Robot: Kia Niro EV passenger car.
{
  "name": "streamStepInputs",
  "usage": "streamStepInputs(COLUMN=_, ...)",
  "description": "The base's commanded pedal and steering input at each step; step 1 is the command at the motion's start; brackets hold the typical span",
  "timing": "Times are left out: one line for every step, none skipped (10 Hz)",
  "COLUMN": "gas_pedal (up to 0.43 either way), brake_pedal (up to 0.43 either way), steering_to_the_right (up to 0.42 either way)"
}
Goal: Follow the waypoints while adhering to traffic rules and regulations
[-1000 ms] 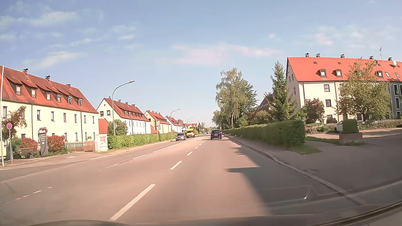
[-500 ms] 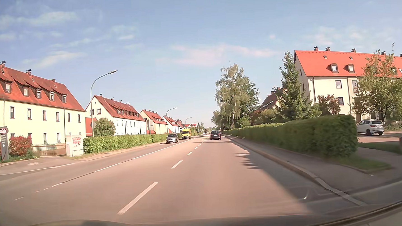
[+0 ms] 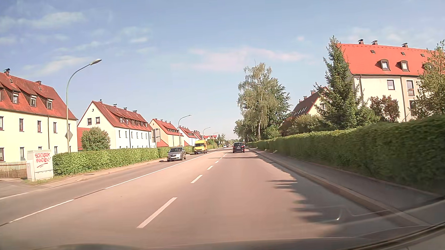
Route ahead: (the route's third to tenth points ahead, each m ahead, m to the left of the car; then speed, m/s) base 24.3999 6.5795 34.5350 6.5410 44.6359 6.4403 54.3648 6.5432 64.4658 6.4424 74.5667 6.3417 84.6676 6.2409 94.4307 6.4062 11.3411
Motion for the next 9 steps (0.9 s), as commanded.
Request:
streamStepInputs(gas_pedal=0.098, brake_pedal=0.000, steering_to_the_right=-0.002)
streamStepInputs(gas_pedal=0.098, brake_pedal=0.000, steering_to_the_right=-0.002)
streamStepInputs(gas_pedal=0.098, brake_pedal=0.000, steering_to_the_right=-0.003)
streamStepInputs(gas_pedal=0.098, brake_pedal=0.000, steering_to_the_right=-0.004)
streamStepInputs(gas_pedal=0.087, brake_pedal=0.000, steering_to_the_right=-0.003)
streamStepInputs(gas_pedal=0.087, brake_pedal=0.000, steering_to_the_right=-0.003)
streamStepInputs(gas_pedal=0.087, brake_pedal=0.000, steering_to_the_right=-0.003)
streamStepInputs(gas_pedal=0.087, brake_pedal=0.000, steering_to_the_right=-0.003)
streamStepInputs(gas_pedal=0.087, brake_pedal=0.000, steering_to_the_right=-0.003)
